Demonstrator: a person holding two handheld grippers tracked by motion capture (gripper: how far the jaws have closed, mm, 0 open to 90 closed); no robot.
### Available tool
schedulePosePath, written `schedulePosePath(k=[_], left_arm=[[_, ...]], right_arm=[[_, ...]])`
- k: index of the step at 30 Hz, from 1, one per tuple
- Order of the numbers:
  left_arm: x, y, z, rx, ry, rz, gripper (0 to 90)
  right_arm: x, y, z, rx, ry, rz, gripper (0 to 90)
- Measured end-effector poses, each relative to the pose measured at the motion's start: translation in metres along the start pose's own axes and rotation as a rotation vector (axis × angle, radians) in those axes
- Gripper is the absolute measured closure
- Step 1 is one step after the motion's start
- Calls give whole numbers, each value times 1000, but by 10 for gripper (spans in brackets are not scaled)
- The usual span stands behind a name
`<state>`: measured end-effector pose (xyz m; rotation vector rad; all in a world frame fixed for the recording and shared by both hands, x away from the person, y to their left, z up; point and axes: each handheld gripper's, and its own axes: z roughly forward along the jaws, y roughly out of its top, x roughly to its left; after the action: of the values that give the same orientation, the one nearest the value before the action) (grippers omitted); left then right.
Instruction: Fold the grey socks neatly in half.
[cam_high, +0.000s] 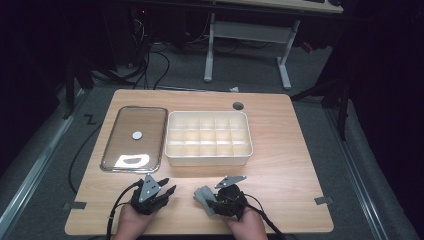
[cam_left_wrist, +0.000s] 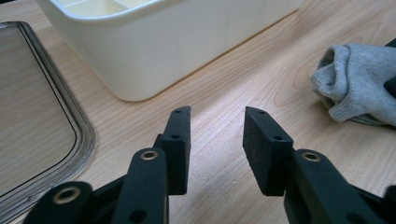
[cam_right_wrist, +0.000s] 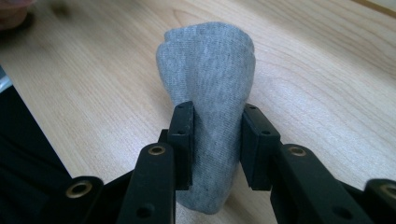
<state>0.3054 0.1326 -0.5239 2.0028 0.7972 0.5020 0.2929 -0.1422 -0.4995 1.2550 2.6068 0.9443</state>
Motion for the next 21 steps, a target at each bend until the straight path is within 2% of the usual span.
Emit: schedulePosePath(k=[2,6,16,18,21], left_arm=[[1,-1,0,-2,1,-13,616],[1,-1,0,-3,3,-16,615],[4,-1,0,-7,-10,-50,566],[5,-1,1,-12,-12,-61,560],[4,-1,1,-13,-12,-66,553]], right_arm=[[1,2,1,23,-3,-16,682],[1,6,2,51,1,0,680],[-4,10,7,81,49,14,683],[-5,11,7,93,62,28,703],[-6,11,7,90,65,21,731]])
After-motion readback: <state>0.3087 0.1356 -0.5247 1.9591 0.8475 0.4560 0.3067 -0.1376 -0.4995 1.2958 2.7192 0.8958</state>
